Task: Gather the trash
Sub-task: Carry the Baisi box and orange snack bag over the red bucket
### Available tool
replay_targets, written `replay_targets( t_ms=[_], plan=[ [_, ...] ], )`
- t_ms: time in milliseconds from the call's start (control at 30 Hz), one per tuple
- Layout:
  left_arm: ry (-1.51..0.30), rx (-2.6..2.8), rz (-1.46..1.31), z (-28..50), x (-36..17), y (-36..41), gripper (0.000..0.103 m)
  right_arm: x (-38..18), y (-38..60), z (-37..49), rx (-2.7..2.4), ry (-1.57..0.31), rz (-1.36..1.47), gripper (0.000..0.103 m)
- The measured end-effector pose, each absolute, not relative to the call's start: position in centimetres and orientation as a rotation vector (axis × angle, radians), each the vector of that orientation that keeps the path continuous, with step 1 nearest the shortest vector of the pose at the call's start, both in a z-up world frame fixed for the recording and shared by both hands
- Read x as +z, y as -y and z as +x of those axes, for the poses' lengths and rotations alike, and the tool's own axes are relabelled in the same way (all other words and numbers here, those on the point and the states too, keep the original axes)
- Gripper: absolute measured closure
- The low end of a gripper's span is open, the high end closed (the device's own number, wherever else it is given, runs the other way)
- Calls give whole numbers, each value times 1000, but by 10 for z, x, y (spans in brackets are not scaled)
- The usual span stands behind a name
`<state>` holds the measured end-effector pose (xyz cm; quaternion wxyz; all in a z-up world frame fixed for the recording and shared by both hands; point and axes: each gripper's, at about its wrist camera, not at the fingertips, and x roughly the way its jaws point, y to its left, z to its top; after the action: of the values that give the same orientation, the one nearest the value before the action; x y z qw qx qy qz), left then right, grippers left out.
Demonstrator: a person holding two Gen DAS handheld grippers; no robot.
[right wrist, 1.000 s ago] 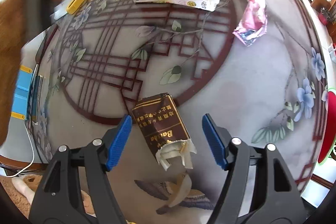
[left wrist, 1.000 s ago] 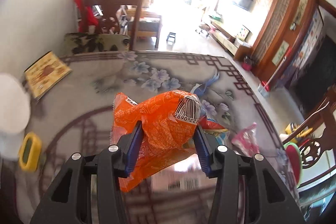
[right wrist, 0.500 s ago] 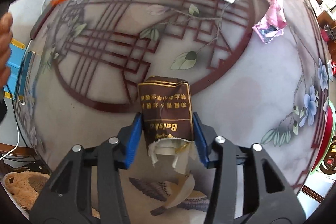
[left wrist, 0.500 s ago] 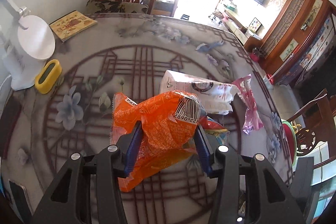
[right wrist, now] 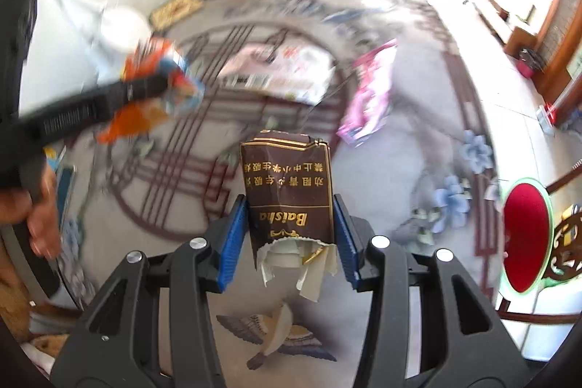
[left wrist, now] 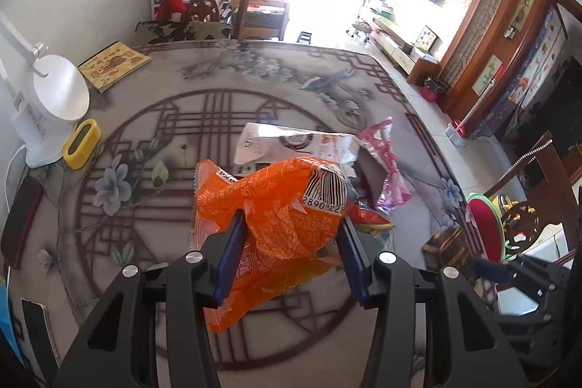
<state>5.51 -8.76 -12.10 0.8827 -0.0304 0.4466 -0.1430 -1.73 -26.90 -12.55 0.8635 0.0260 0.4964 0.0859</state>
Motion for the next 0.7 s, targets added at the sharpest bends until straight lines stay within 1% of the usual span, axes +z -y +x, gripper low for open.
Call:
replay_targets(
  t_ms=[267,700],
  plan=[
    [-917,-368,-20,40,-110,138,56,-101,327,-37,91,-955,143,58],
    [-924,-474,30,10,-107,230,56,-93,412,-73,-7,-916,220,58]
  ],
)
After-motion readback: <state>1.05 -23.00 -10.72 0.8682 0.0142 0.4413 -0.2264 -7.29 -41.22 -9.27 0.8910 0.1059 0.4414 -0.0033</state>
